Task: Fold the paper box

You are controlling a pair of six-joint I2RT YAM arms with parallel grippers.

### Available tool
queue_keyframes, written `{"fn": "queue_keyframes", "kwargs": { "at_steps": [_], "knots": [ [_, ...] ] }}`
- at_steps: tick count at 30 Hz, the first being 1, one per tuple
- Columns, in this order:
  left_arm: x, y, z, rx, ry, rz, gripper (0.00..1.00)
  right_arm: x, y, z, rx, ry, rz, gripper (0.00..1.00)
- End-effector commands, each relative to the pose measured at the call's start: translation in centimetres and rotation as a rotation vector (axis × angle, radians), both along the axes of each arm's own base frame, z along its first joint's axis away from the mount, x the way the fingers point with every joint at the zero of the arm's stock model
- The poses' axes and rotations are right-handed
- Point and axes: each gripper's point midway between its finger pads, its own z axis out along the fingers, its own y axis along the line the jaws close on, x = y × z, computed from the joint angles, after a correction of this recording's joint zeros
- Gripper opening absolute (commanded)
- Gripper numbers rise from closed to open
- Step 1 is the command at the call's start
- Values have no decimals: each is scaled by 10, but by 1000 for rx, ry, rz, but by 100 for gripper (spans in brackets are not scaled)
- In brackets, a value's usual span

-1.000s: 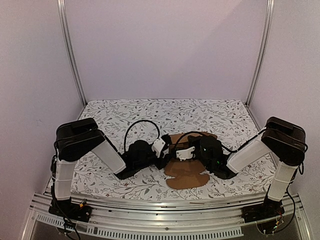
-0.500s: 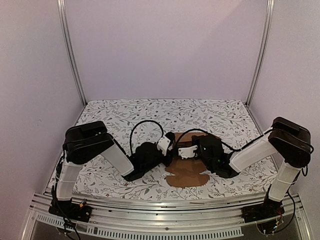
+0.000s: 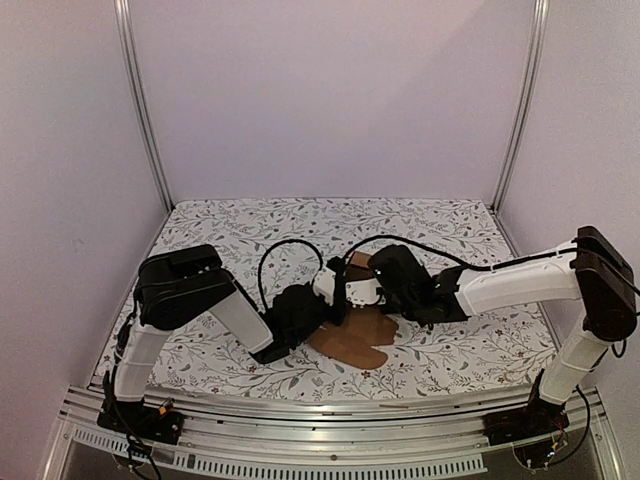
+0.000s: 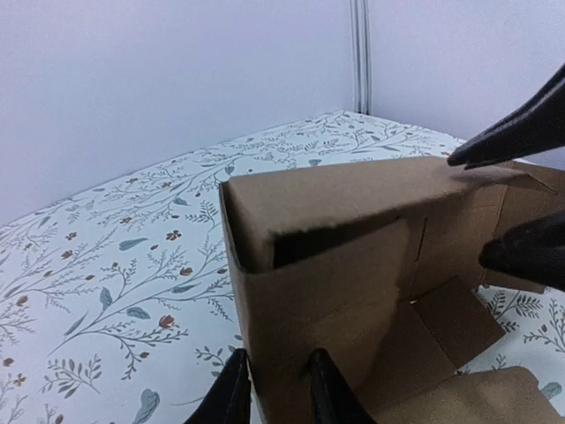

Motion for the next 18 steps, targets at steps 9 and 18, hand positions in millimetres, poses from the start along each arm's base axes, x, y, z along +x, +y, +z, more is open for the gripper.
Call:
{"fn": "queue_keyframes", "kwargs": {
  "at_steps": [9,18],
  "knots": [
    [4,-6,4,-55,-10,-23,20,-61,-28,-2,134,517,-149,63],
    [-9,10,34,-104,-14,-55,24,-3,-56,59,396,616,-273,59]
  ]
}}
